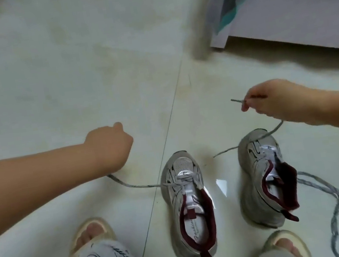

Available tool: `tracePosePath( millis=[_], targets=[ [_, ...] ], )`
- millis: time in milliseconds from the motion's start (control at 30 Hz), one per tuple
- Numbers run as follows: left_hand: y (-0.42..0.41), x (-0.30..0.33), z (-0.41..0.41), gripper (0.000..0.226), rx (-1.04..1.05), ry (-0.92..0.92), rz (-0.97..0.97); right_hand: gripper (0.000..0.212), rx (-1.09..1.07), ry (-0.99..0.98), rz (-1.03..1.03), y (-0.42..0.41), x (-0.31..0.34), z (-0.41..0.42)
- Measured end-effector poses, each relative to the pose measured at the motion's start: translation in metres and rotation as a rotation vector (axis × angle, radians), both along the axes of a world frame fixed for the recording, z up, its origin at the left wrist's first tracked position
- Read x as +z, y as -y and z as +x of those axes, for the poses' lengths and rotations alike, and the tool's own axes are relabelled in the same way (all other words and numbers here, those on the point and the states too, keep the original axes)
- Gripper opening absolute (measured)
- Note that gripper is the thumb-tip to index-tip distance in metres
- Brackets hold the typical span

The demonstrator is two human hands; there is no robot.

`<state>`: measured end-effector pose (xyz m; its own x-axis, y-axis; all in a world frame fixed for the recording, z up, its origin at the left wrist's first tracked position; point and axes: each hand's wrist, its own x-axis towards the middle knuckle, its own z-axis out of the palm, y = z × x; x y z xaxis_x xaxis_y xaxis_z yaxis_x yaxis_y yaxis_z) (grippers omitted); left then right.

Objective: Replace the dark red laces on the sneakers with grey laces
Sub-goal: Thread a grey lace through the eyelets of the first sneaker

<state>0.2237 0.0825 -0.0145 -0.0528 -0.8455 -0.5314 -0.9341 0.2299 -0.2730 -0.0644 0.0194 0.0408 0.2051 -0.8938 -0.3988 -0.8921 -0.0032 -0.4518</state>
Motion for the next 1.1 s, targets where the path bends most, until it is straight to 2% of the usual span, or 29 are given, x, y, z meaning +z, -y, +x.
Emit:
tracePosePath(
  millis=[67,133,267,367,533,733,833,1033,1100],
  targets=[
    [-0.007,-0.020,-0.015,0.013,-0.110,-0.089,0.010,0.024,0.196,-0.196,-0.024,-0.011,-0.029,0.011],
    [-0.016,-0.039,-0.032,0.018,-0.146,-0.260,0.024,0.025,0.295,-0.223,-0.010,-0.027,-0.057,0.023],
    [-0.032,-0.065,-0.063,0.022,-0.080,-0.572,0.024,0.023,0.297,-0.133,0.038,-0.062,-0.104,0.042],
    [-0.039,-0.083,-0.075,0.023,0.010,-0.709,0.065,0.018,0.215,-0.102,0.067,-0.075,-0.123,0.044],
    [-0.045,-0.104,-0.086,0.021,0.238,-0.778,0.000,0.014,0.044,0.011,0.114,-0.083,-0.142,0.043],
    [-0.050,-0.109,-0.091,0.022,0.356,-0.849,-0.043,0.013,-0.046,0.070,0.106,-0.085,-0.153,0.045],
    [-0.051,-0.109,-0.093,0.020,0.360,-0.859,-0.055,0.015,0.016,0.042,0.077,-0.084,-0.153,0.045],
    [-0.045,-0.112,-0.098,0.014,0.355,-0.831,-0.055,0.019,0.283,-0.114,-0.036,-0.082,-0.154,0.053],
    [-0.041,-0.112,-0.099,0.011,0.336,-0.784,-0.063,0.018,0.288,-0.109,-0.030,-0.084,-0.155,0.057]
  ],
)
